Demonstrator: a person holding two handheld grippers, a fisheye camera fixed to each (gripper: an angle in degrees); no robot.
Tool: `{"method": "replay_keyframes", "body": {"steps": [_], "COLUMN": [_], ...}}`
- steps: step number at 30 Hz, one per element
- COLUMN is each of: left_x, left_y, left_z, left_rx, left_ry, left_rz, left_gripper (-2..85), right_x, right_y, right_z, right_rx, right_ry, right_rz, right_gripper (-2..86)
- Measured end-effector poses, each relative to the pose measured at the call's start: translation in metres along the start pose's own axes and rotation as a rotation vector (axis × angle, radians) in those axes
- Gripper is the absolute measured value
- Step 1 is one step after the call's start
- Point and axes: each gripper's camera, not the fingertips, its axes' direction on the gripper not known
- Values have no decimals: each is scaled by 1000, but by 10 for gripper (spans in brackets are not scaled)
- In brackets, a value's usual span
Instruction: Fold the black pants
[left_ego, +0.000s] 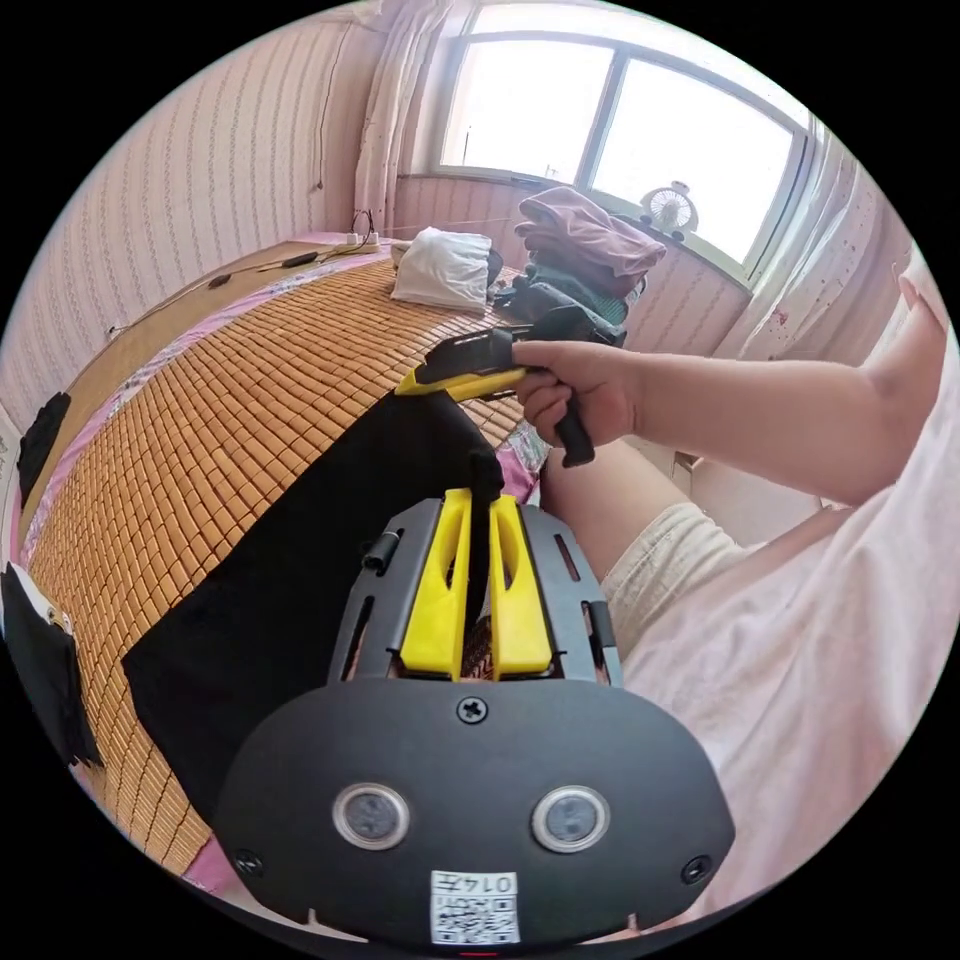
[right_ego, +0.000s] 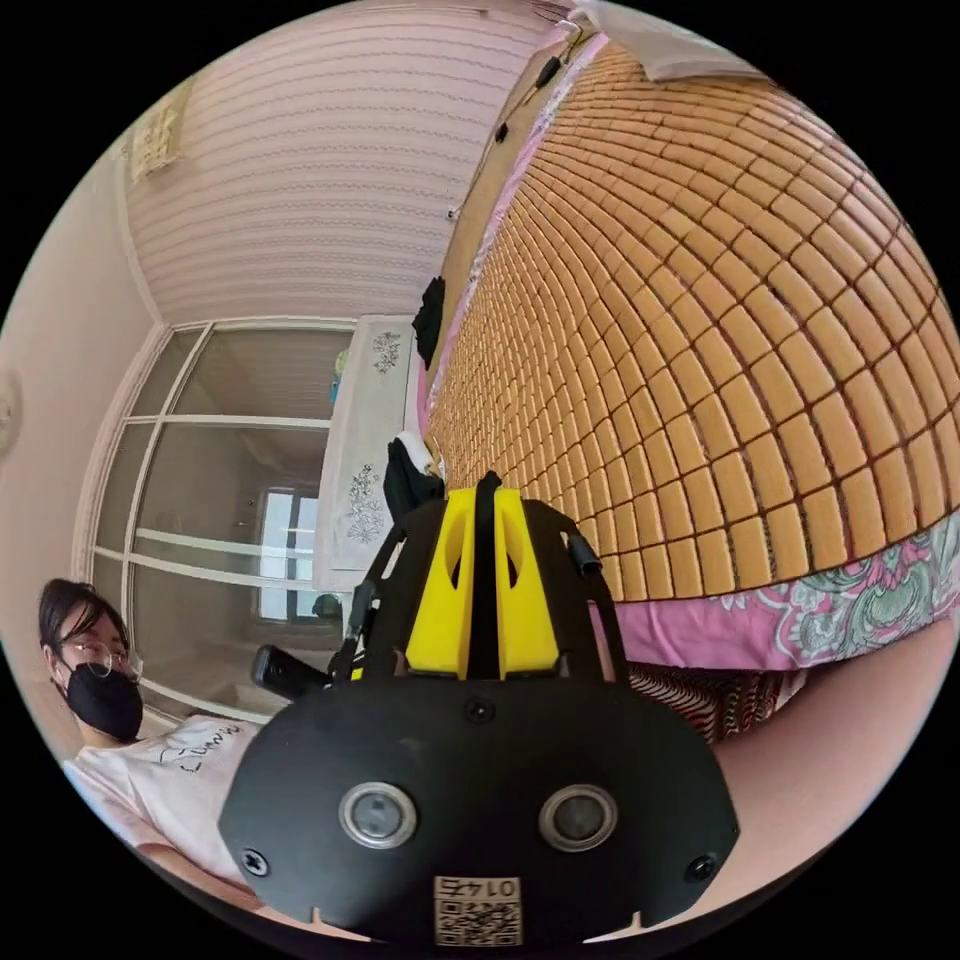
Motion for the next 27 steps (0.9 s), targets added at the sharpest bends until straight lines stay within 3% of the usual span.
{"method": "replay_keyframes", "body": {"steps": [6, 10, 17, 20, 27], "left_x": [-9, -25, -94, -120, -144], "left_y": [-45, -43, 36, 69, 70], "left_z": [-10, -29, -49, -52, -42], "left_rx": [195, 277, 113, 34, 21], "left_ry": [167, 189, 3, -79, -44], "left_rz": [-21, -61, -430, -580, -626], "left_gripper": [15, 21, 56, 53, 49], "right_x": [-69, -118, -167, -163, -123], "right_y": [-9, -16, 2, 13, 77], "right_z": [-77, -55, 98, 114, 128], "right_rx": [133, 44, -192, -223, -503], "right_ry": [118, 123, 366, 408, 623], "right_rz": [-226, -326, -541, -558, -563], "right_gripper": [23, 29, 79, 76, 50]}}
